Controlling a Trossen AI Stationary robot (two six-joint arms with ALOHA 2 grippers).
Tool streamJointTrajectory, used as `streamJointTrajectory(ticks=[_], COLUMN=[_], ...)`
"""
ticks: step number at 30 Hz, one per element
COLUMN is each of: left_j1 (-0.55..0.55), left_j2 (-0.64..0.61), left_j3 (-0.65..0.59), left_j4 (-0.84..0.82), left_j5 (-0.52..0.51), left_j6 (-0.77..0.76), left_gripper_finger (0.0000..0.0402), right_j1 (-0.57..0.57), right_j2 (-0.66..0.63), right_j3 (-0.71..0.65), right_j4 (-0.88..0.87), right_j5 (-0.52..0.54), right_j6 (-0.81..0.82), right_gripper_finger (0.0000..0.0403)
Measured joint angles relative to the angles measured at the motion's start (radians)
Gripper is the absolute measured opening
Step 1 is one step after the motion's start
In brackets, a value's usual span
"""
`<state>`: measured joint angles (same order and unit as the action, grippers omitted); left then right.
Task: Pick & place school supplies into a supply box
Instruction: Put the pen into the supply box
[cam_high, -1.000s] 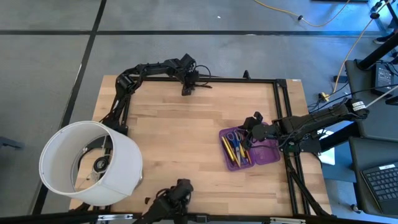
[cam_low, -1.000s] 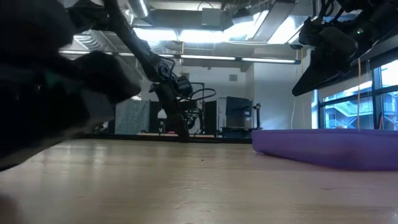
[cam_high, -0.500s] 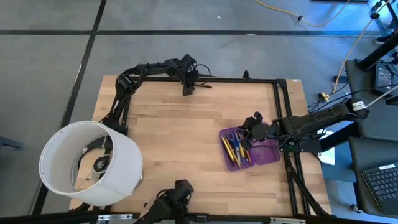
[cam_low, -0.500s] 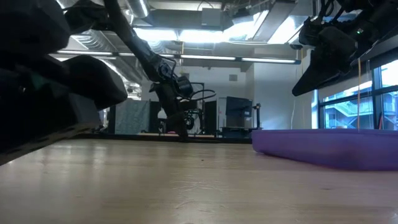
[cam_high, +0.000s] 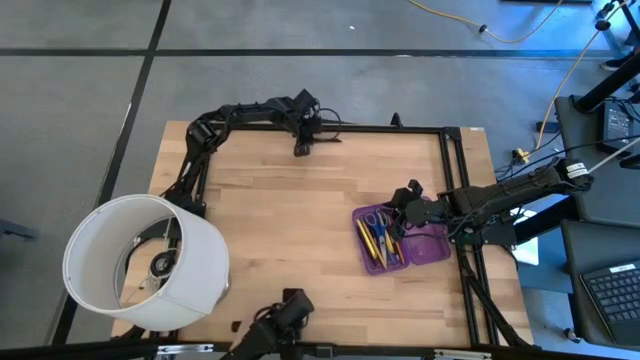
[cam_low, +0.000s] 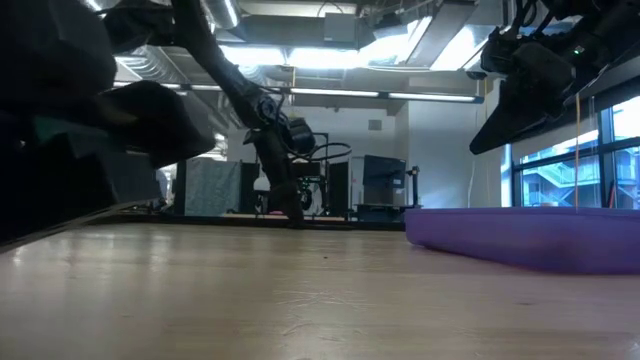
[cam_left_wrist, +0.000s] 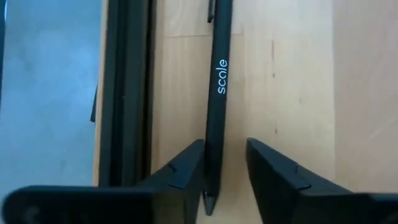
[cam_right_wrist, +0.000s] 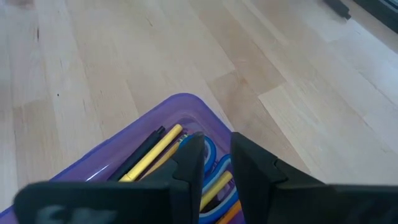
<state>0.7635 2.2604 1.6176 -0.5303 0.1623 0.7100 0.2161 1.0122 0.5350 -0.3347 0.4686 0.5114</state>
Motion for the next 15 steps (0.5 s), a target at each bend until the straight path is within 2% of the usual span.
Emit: streamJointTrajectory(ticks=[9,12,15], left_j1=[-0.024,-0.033,-0.04], left_j2=[-0.003,-0.003,-0.008], left_j3=[-0.001,-0.001,-0.001], left_j4=[-0.003,-0.003,-0.001], left_j5=[-0.023,-0.033,-0.036], left_j6=[0.073,0.083,0.082], left_gripper_finger=[0.0023,0.0011,0.0017], right_j1=[0.0,0.0,0.0], right_j2=[0.0,0.0,0.0], right_j3=[0.0,0.0,0.0], right_j4=[0.0,0.0,0.0], right_j5=[-0.001,-0.001,-0.001], right_j6=[0.0,0.002,0.011], right_gripper_finger=[0.0083,0.0083,0.0083])
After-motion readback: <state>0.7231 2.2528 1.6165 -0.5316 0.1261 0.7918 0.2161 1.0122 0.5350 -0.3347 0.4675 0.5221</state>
